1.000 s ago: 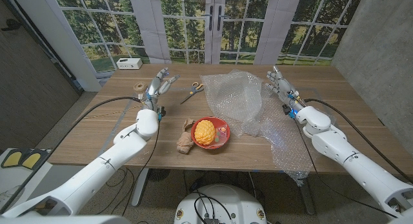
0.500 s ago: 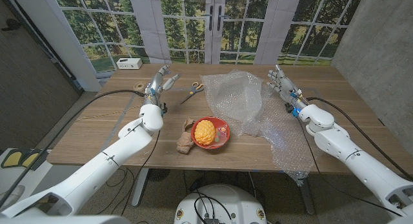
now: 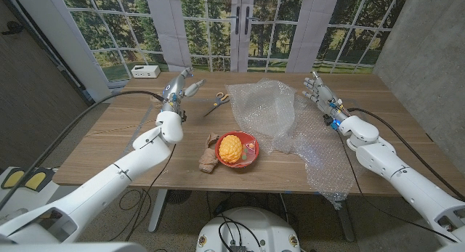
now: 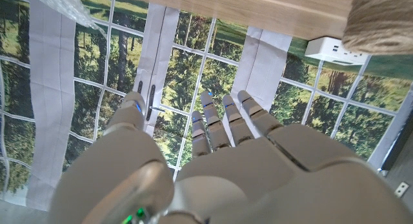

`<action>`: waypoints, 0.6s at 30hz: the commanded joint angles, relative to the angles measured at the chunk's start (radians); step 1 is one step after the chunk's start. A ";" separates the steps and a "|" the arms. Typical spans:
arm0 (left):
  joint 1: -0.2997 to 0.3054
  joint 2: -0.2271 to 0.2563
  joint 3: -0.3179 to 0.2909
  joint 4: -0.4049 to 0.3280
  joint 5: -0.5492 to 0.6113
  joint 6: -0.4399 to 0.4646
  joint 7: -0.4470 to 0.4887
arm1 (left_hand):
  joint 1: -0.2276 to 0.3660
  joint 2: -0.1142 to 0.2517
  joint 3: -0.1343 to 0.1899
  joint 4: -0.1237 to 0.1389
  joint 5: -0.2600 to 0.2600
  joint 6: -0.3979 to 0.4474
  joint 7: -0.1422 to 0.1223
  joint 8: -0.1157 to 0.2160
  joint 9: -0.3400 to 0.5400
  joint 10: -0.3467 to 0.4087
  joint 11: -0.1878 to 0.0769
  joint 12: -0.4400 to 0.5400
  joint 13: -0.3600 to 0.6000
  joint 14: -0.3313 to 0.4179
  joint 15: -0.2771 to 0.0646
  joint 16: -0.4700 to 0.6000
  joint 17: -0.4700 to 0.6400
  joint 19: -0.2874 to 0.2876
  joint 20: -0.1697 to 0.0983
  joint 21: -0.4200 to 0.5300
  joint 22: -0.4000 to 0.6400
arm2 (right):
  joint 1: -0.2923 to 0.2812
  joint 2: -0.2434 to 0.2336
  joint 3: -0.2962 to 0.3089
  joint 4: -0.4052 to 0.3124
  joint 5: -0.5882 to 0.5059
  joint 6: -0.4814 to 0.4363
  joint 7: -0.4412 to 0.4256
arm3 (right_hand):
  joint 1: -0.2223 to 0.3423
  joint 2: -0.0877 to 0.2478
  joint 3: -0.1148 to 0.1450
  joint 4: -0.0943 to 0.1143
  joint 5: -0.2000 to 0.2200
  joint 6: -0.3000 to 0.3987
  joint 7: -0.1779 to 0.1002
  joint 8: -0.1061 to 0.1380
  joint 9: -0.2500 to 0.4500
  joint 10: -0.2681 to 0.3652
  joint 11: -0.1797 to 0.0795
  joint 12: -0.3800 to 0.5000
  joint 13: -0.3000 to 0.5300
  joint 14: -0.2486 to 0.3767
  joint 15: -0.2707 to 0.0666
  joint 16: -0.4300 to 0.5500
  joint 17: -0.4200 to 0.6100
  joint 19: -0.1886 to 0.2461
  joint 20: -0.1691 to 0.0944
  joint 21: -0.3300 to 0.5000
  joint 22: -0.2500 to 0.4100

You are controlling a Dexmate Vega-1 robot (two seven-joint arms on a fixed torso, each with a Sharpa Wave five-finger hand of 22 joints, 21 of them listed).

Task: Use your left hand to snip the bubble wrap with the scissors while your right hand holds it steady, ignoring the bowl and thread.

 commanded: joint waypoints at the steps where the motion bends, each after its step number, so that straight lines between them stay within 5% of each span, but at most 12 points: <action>1: -0.028 0.069 0.015 -0.014 0.078 -0.001 -0.077 | 0.017 -0.006 -0.003 0.001 -0.004 0.005 -0.005 0.008 0.003 0.001 -0.003 0.003 0.002 0.010 -0.059 -0.001 0.002 0.001 0.006 -0.001 0.002 | 0.004 0.005 -0.004 -0.003 -0.002 -0.021 -0.018 | 0.011 0.001 0.000 -0.007 -0.004 0.001 -0.001 0.002 0.003 0.004 -0.004 0.005 0.005 0.001 -0.004 0.006 -0.001 -0.001 0.008 0.005 0.005; 7: -0.039 0.084 0.023 -0.031 0.116 0.041 -0.121 | 0.027 -0.021 -0.012 0.004 -0.005 0.035 -0.010 0.015 0.004 0.042 -0.020 0.015 0.007 0.032 -0.063 0.001 0.003 -0.004 0.012 -0.004 0.003 | 0.008 0.008 -0.005 -0.008 0.001 -0.034 -0.024 | 0.012 0.001 0.001 -0.007 -0.005 0.002 -0.001 0.002 0.003 0.004 -0.006 0.005 0.005 0.002 -0.003 0.006 -0.001 -0.002 0.008 0.005 0.005; 11: -0.051 0.081 0.042 -0.036 0.162 0.085 -0.133 | 0.044 -0.028 -0.019 0.009 -0.005 0.132 0.007 0.042 0.005 0.089 -0.008 0.028 0.015 0.077 -0.056 0.008 0.003 0.018 0.011 0.000 0.002 | 0.007 0.009 -0.004 -0.013 0.006 -0.041 -0.028 | 0.012 0.002 0.001 -0.007 -0.005 0.002 0.000 0.002 0.003 0.004 -0.004 0.005 0.005 0.002 -0.003 0.007 -0.001 -0.001 0.009 0.005 0.005; 16: -0.067 0.091 0.049 -0.024 0.166 0.059 -0.169 | 0.053 -0.028 -0.018 0.007 -0.005 0.125 0.004 0.036 0.005 0.092 -0.013 0.027 0.017 0.083 -0.060 0.007 0.003 0.019 0.014 -0.001 0.002 | 0.010 0.004 -0.007 -0.019 0.012 -0.061 -0.021 | 0.014 0.003 0.002 -0.008 -0.006 0.001 -0.001 0.002 0.004 0.005 -0.005 0.005 0.005 0.002 -0.003 0.007 -0.001 -0.001 0.009 0.005 0.005; 18: -0.071 0.091 0.049 -0.014 0.166 0.043 -0.172 | 0.064 -0.028 -0.017 0.006 -0.005 0.124 0.003 0.032 0.005 0.090 0.013 0.025 0.019 0.087 -0.059 0.006 0.003 0.020 0.018 -0.002 0.002 | 0.015 0.005 -0.008 -0.012 0.013 -0.059 -0.014 | 0.014 0.004 0.002 -0.008 -0.007 0.001 -0.002 0.002 0.004 0.005 -0.004 0.005 0.005 0.002 -0.003 0.007 -0.001 -0.001 0.010 0.005 0.005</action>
